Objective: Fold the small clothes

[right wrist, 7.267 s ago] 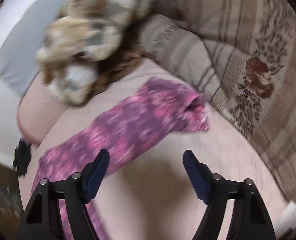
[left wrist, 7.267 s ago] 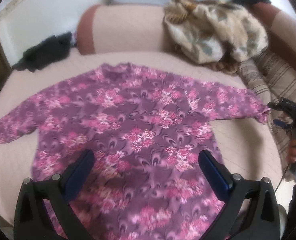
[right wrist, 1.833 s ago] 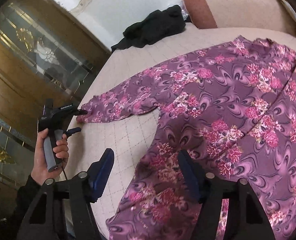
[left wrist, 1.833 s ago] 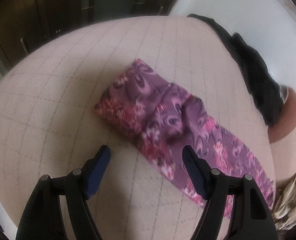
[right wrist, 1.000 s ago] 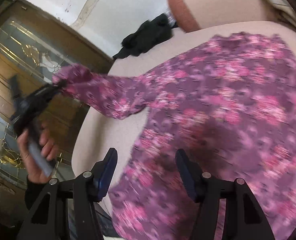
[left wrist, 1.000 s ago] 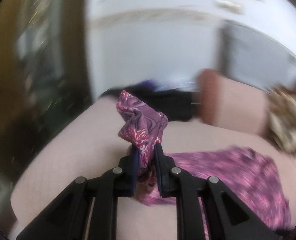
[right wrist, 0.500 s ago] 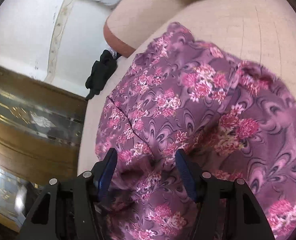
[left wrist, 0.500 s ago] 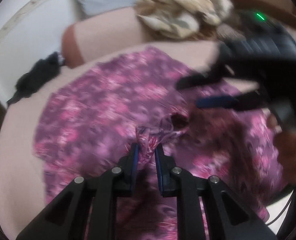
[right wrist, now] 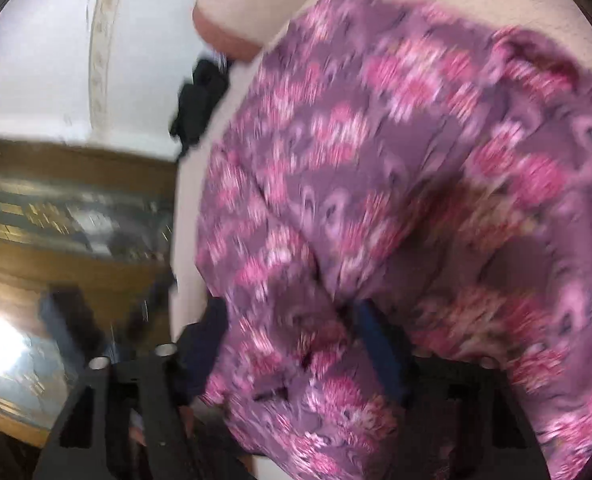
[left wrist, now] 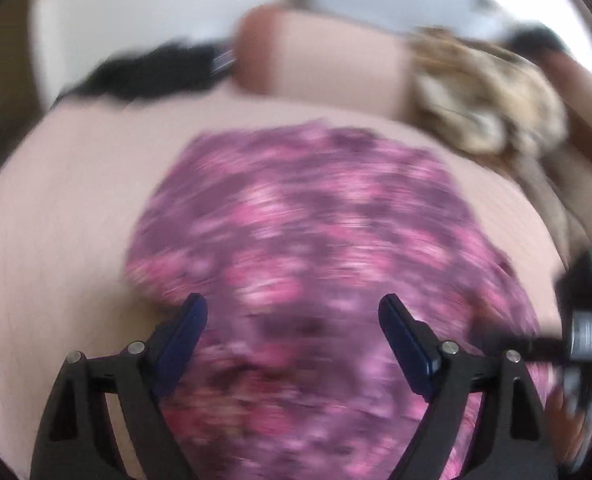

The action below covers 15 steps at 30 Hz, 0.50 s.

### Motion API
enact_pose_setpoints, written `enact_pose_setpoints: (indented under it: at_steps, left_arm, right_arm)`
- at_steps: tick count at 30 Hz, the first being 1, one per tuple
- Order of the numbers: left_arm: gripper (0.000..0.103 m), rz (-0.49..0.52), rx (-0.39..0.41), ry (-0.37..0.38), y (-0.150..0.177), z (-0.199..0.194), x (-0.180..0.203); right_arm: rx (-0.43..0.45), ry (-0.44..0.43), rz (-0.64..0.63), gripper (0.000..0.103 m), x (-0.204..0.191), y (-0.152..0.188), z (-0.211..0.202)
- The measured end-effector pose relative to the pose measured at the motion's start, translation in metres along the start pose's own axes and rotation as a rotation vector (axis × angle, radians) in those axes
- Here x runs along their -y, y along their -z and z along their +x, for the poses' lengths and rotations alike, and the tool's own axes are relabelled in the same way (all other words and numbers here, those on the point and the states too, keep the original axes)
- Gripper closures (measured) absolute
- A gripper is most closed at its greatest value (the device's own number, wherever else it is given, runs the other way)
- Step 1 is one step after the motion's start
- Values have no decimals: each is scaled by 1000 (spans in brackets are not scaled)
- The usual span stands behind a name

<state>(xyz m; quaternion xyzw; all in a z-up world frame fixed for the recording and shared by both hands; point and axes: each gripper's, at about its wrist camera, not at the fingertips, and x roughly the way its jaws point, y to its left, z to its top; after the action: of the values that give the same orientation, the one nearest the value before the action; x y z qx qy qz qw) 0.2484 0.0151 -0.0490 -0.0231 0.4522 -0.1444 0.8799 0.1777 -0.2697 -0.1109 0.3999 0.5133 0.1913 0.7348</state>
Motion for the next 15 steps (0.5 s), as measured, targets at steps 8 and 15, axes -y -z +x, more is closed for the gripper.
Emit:
enact_pose_setpoints:
  at_steps: [8,15]
  left_arm:
    - [16,-233,-96,-16,-4,25,-53]
    - [16,-346,-126,10,-7,28,-76]
  right_arm:
    - [-10,77,-254,94,-63,17,-9]
    - [76,59,-281,94,-55,27,-48]
